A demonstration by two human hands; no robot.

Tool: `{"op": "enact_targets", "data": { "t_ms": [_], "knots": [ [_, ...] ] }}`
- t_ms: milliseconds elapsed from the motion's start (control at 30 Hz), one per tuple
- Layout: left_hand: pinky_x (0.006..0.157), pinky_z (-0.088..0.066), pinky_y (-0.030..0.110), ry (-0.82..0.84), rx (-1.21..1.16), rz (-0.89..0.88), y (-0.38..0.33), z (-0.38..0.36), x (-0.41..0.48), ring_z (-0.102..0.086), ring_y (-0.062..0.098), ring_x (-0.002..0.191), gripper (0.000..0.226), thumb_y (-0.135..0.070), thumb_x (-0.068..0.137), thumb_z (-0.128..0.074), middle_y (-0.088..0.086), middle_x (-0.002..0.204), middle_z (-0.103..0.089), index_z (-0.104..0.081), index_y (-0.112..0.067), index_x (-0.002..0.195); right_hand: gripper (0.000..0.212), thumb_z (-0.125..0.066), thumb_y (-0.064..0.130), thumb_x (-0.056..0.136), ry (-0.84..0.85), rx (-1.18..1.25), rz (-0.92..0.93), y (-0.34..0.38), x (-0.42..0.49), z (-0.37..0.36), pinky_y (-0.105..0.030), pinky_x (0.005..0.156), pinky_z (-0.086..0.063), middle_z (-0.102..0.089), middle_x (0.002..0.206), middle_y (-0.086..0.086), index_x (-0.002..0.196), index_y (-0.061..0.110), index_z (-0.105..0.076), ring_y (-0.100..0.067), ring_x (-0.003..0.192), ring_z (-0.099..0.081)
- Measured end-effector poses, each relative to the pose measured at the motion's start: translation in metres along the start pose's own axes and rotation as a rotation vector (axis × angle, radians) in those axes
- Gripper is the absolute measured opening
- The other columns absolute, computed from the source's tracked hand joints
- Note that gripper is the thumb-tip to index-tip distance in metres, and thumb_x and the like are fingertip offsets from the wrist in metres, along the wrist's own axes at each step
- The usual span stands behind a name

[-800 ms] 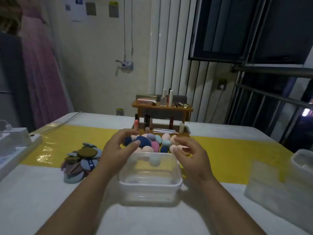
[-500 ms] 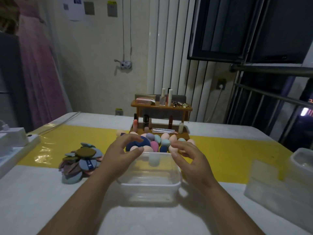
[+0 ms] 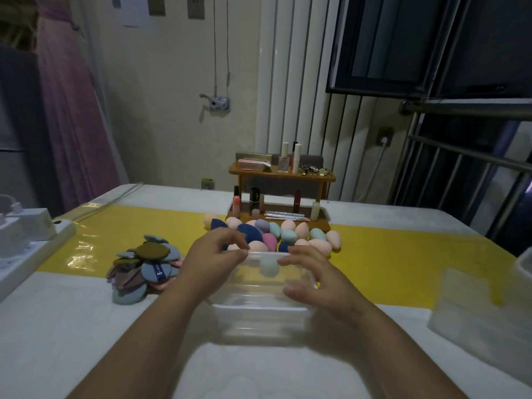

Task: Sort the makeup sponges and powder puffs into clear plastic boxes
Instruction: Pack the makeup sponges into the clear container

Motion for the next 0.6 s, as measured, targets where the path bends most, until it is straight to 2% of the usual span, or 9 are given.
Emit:
{"op": "enact_targets", "data": {
  "t_ms": [67, 133, 233, 333, 367, 433, 500, 533, 600],
  "knots": [
    [0.068, -0.042, 0.027, -0.016, 0.013, 0.118, 0.006, -0.002, 0.002, -0.058, 0.006, 0.091, 0.018, -0.014, 0.086, -0.066, -0.012, 0.092, -0.067, -0.069, -0.028, 0.075, 0.039, -0.078, 0.045, 0.075, -0.006, 0.012, -0.023, -0.002, 0.002, 0.001, 0.003, 0.089, -0.03, -0.041, 0.143, 0.02, 0.112, 0.049, -0.065, 0.026, 0.122, -0.032],
    [0.066, -0.043, 0.029, -0.042, -0.026, 0.239, 0.01, -0.002, 0.003, -0.058, 0.014, 0.087, 0.018, -0.014, 0.088, -0.064, -0.007, 0.089, -0.066, -0.07, -0.025, 0.074, 0.042, -0.078, 0.049, 0.07, -0.025, 0.006, -0.036, -0.001, 0.003, 0.003, 0.003, 0.088, -0.031, -0.043, 0.142, 0.023, 0.11, 0.05, -0.066, 0.025, 0.122, -0.034],
    [0.073, -0.048, 0.034, -0.03, -0.178, 0.316, 0.011, -0.003, 0.002, -0.059, 0.02, 0.09, 0.017, -0.013, 0.088, -0.065, -0.001, 0.093, -0.067, -0.074, -0.023, 0.078, 0.036, -0.081, 0.048, 0.07, -0.03, -0.014, -0.048, 0.0, 0.003, 0.008, 0.0, 0.09, -0.03, -0.045, 0.139, 0.027, 0.102, 0.056, -0.068, 0.016, 0.129, -0.034],
    [0.076, -0.048, 0.033, 0.114, -0.257, 0.32, 0.007, -0.006, -0.002, -0.06, 0.023, 0.098, 0.012, -0.017, 0.086, -0.069, 0.001, 0.105, -0.066, -0.076, -0.026, 0.089, 0.029, -0.082, 0.034, 0.079, -0.037, 0.02, -0.068, 0.001, 0.001, 0.015, -0.007, 0.092, -0.033, -0.043, 0.141, 0.027, 0.096, 0.056, -0.073, 0.01, 0.134, -0.033],
    [0.076, -0.049, 0.033, 0.174, -0.245, 0.319, 0.007, -0.007, -0.003, -0.06, 0.023, 0.099, 0.015, -0.019, 0.085, -0.07, 0.0, 0.11, -0.064, -0.075, -0.03, 0.095, 0.026, -0.081, 0.034, 0.08, -0.039, 0.028, -0.073, 0.003, -0.001, 0.016, -0.008, 0.091, -0.034, -0.042, 0.142, 0.027, 0.094, 0.055, -0.074, 0.009, 0.135, -0.032],
    [0.073, -0.049, 0.031, 0.252, -0.196, 0.312, 0.008, -0.009, -0.005, -0.059, 0.022, 0.099, 0.024, -0.019, 0.083, -0.073, -0.004, 0.114, -0.058, -0.071, -0.037, 0.099, 0.023, -0.081, 0.049, 0.072, -0.038, -0.015, -0.067, 0.008, -0.003, 0.017, -0.007, 0.092, -0.032, -0.037, 0.147, 0.027, 0.093, 0.058, -0.073, 0.009, 0.136, -0.029],
    [0.073, -0.049, 0.031, 0.265, -0.197, 0.304, 0.008, -0.009, -0.006, -0.058, 0.021, 0.097, 0.027, -0.018, 0.083, -0.073, -0.006, 0.114, -0.056, -0.07, -0.041, 0.095, 0.046, -0.078, 0.068, 0.054, 0.03, -0.11, -0.052, 0.01, -0.005, 0.018, -0.013, 0.102, -0.03, -0.026, 0.15, 0.03, 0.099, 0.065, -0.066, 0.01, 0.139, -0.02],
    [0.073, -0.048, 0.031, 0.266, -0.207, 0.298, 0.007, -0.009, -0.006, -0.058, 0.02, 0.097, 0.028, -0.017, 0.083, -0.073, -0.007, 0.116, -0.055, -0.07, -0.043, 0.093, 0.06, -0.077, 0.07, 0.049, 0.102, -0.169, -0.045, 0.01, -0.006, 0.017, -0.019, 0.109, -0.026, -0.019, 0.153, 0.031, 0.106, 0.069, -0.059, 0.009, 0.142, -0.013],
    [0.079, -0.046, 0.031, 0.268, -0.176, 0.237, 0.005, -0.01, -0.006, -0.055, 0.014, 0.106, 0.03, -0.016, 0.085, -0.071, -0.011, 0.126, -0.053, -0.07, -0.046, 0.089, 0.082, -0.08, 0.069, 0.045, 0.24, -0.289, -0.038, 0.007, -0.008, 0.015, -0.026, 0.114, -0.015, -0.003, 0.153, 0.036, 0.117, 0.074, -0.042, 0.012, 0.141, 0.005]
  ]
}}
Point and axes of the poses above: each hand's wrist, its own x-axis towards the middle knuckle, its own z-axis out of the back of the hand, y = z × x, the point moved 3 cm from there along x, towards the middle knuckle
